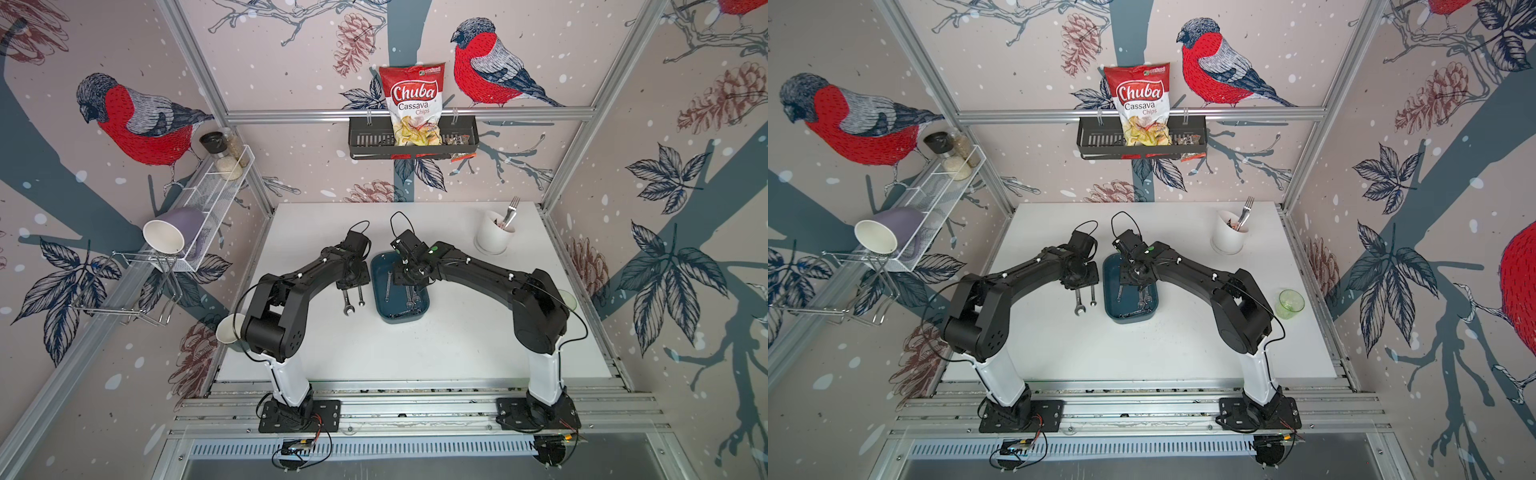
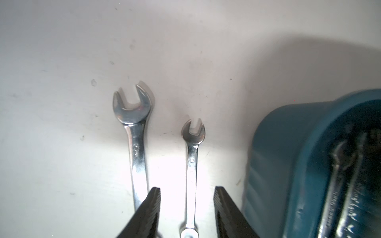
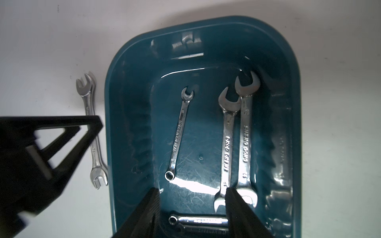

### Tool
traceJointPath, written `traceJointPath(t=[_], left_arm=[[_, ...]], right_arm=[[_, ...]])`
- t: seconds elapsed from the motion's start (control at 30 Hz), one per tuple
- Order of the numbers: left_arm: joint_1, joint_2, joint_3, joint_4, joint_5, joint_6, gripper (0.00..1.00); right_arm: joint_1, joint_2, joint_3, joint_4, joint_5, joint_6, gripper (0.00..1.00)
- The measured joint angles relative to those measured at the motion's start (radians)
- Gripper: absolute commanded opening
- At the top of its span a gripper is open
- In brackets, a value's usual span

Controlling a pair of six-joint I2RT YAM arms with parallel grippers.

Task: Take out the wrench from the storage box
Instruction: Pick up the wrench from the storage box.

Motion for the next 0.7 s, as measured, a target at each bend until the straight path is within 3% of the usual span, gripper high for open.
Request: traceJointPath(t=[0.23,0.7], left_arm=[[0.003,-0.124,-0.008,-0.032,0.000,0.007,0.52],[0.005,-0.181,-0.023,-0.050,0.003,0.026,0.52]], right_arm=[[0.002,0.114,0.102,-0.072,0.024,0.021,0.56],[-0.009,0.219,0.138,-0.119,0.047,0.040,0.51]])
